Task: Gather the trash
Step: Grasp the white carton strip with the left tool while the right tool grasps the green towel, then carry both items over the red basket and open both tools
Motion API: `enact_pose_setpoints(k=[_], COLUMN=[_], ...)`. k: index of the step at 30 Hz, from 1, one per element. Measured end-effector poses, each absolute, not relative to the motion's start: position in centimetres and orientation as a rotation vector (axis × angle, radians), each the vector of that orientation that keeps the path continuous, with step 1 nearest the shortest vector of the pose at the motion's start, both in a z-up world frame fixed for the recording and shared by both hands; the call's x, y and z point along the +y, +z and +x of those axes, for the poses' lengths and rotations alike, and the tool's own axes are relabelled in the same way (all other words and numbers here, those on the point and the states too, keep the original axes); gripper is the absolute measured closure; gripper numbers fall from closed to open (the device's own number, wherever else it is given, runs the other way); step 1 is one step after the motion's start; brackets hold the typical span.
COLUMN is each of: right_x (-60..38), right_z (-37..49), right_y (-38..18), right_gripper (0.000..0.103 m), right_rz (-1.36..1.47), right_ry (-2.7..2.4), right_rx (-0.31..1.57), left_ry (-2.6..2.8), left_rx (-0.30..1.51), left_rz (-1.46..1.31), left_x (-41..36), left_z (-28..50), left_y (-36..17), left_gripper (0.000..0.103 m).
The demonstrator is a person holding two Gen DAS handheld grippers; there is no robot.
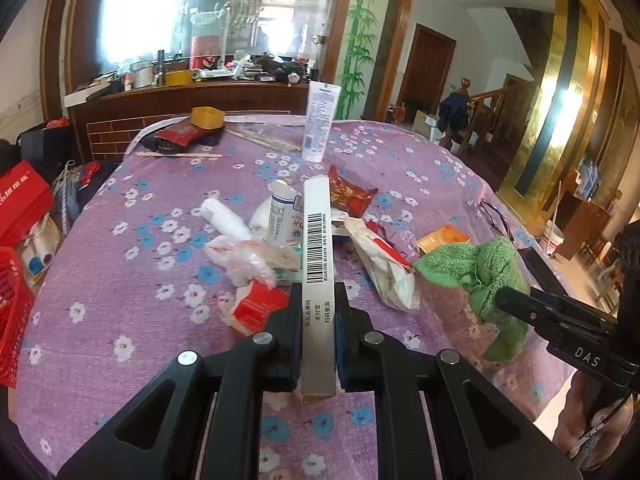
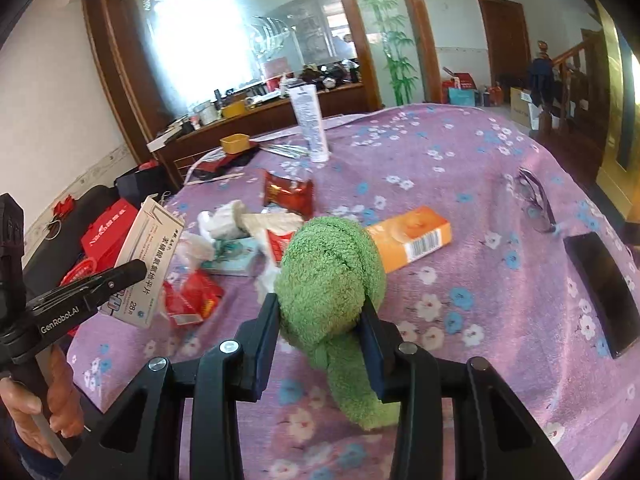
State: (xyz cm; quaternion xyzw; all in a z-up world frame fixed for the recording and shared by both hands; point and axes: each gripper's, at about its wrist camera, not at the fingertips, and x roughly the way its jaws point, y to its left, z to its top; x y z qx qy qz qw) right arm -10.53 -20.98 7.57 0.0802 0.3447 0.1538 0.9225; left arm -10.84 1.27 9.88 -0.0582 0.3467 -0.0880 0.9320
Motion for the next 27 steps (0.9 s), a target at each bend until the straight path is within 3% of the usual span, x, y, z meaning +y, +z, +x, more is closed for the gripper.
enact_pose_setpoints(k=[14, 27], right_x=[-13.5, -0.8], right_z=[-10.5, -9.3], right_y=[10.0, 12.2], right_gripper=[0.061, 0.061], right_rz=[0.127, 0.052], right_ry=[0.526, 0.797], right_rx=[0.713, 0.744], left_ry=[-0.065, 0.187], left_rx=[0.650, 0.574], left_rz=[-0.185, -0.332], left_x=[8.1, 21.3], left_z=[-14.7, -19.5], left_y=[11.8, 13.0], left_gripper=[0.091, 0.090])
